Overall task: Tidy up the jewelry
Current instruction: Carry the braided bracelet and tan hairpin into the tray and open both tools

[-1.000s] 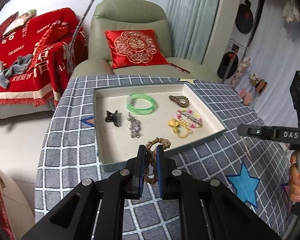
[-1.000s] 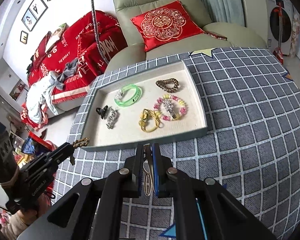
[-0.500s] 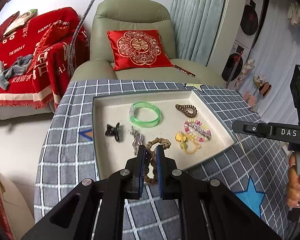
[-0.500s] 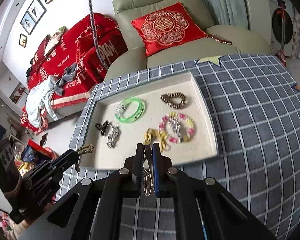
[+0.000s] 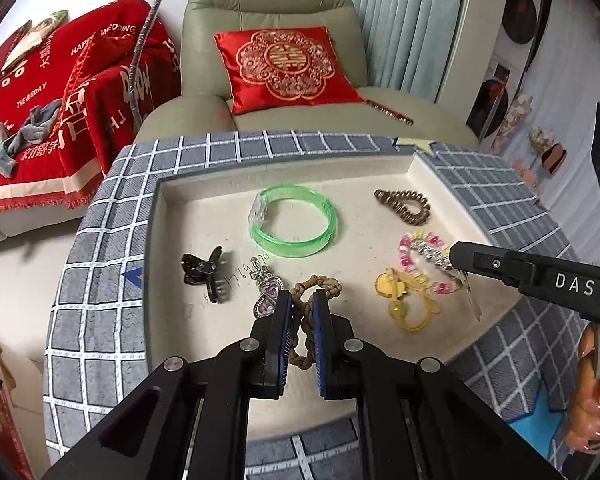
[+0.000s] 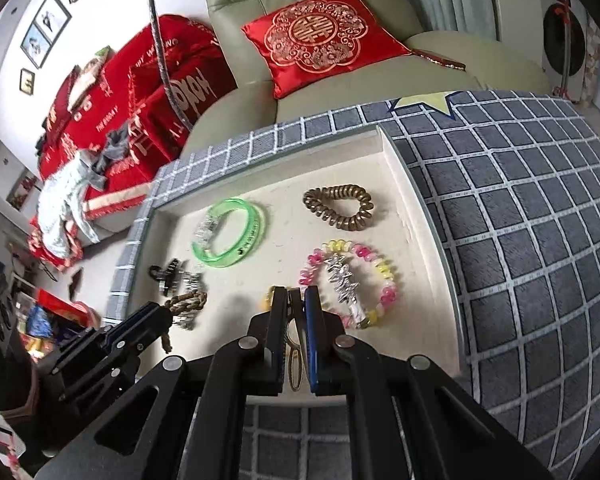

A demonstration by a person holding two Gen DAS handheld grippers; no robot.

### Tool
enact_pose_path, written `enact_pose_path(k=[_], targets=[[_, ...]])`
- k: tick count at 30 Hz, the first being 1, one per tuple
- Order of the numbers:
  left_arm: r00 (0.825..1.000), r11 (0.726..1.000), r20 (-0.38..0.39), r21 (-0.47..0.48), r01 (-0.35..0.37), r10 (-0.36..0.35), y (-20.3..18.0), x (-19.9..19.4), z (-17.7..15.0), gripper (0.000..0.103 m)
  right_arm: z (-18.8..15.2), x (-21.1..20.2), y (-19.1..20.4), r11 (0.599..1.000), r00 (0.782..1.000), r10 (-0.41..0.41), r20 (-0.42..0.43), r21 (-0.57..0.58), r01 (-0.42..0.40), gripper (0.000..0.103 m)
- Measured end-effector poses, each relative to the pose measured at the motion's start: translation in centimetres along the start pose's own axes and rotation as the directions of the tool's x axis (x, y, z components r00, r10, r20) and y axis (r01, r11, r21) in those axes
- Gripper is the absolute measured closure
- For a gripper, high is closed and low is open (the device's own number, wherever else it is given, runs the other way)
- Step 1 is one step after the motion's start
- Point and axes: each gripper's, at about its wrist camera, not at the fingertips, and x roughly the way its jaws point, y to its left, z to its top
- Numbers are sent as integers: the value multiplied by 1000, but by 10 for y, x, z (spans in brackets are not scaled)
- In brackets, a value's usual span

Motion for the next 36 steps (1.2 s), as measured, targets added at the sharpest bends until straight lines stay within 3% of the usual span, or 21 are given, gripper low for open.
enact_pose_path(k=[11, 18, 30, 36], targets=[[998, 999, -49, 36, -39, 41, -6, 24, -10, 78, -1, 34, -2, 997, 997, -58, -41, -48, 56, 94], [997, 997, -51, 53, -50, 53, -10, 26, -11, 78, -2, 33, 2, 995, 996, -76, -35, -71, 74, 94], [998, 997, -47, 53, -49, 52, -9, 25, -11, 77, -1, 34, -1, 997, 997, -61, -38, -42, 59, 93], [998, 998, -32, 41, -52, 53, -10, 19, -8, 77, -1, 33, -8, 1000, 999, -1, -52, 14, 2, 93]])
